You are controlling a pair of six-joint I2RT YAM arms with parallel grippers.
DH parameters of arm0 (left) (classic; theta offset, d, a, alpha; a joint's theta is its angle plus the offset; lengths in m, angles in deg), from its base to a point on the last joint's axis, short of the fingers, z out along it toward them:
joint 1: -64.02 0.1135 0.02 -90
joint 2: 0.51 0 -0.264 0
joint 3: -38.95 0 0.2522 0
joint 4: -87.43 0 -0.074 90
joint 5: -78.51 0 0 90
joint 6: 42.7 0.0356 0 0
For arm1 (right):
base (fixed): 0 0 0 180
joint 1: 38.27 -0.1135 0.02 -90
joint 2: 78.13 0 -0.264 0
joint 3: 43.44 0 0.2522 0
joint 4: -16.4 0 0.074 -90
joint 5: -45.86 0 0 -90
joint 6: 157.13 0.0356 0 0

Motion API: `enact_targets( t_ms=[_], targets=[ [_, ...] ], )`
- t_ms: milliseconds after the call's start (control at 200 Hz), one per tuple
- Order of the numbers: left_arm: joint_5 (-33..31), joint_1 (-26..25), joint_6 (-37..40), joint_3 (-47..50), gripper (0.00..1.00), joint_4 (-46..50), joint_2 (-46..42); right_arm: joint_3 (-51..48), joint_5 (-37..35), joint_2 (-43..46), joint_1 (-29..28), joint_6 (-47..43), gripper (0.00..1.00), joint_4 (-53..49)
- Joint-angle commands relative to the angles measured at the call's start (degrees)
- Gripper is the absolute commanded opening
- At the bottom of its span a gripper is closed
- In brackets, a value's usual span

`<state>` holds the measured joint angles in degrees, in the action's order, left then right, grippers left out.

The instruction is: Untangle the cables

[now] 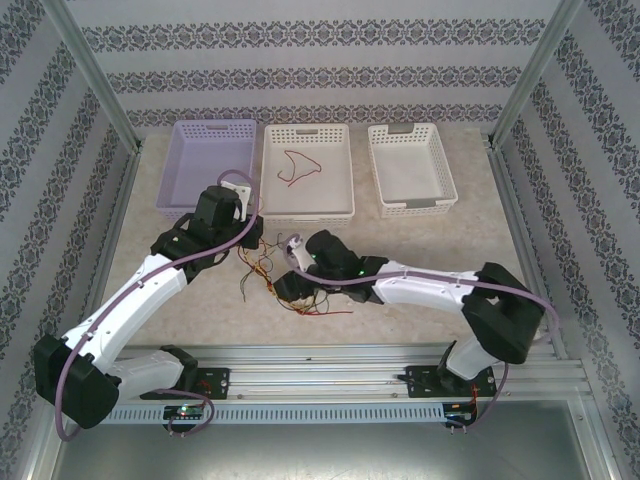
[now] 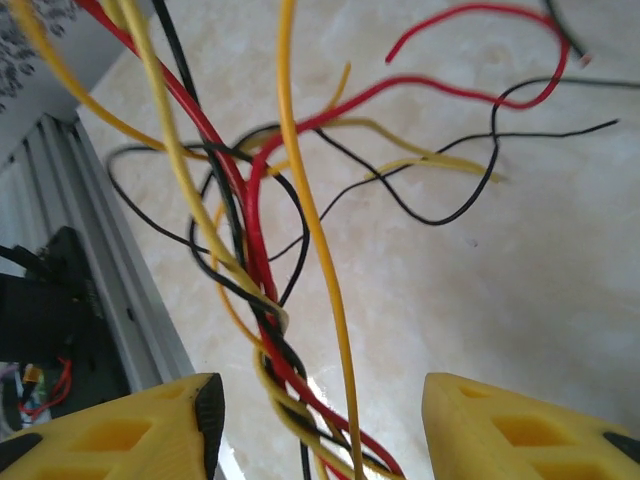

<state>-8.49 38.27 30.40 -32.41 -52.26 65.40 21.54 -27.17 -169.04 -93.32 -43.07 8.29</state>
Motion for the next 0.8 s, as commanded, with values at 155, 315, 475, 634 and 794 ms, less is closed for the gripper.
enact_targets(
  t_ms=[155, 315, 475, 634, 794],
  targets=[
    [1.7, 0.6, -0.2, -0.5, 0.25, -2.1, -0.4, 3.3, -2.8, -6.3, -1.2, 1.8, 0.4, 6.3],
    [2.1, 0.6, -0.2, -0.3, 0.35, -2.4, -0.6, 2.6, -1.4, -6.9, -1.2, 2.8, 0.33, 9.2],
    [1.6, 0.6, -0.2, -0.4, 0.57, -2.3, -0.8, 1.8, -0.3, -7.1, -1.3, 3.4, 0.05, 11.4],
    [0.2, 0.6, 0.1, -0.5, 0.72, -2.0, -1.7, 0.7, -1.8, -4.8, -0.2, 3.0, 0.0, 10.5],
    [-1.6, 0.6, -0.5, -0.5, 0.9, -1.4, -3.0, -2.2, -2.4, 1.4, 3.4, 3.8, 0.0, 10.4]
  ],
)
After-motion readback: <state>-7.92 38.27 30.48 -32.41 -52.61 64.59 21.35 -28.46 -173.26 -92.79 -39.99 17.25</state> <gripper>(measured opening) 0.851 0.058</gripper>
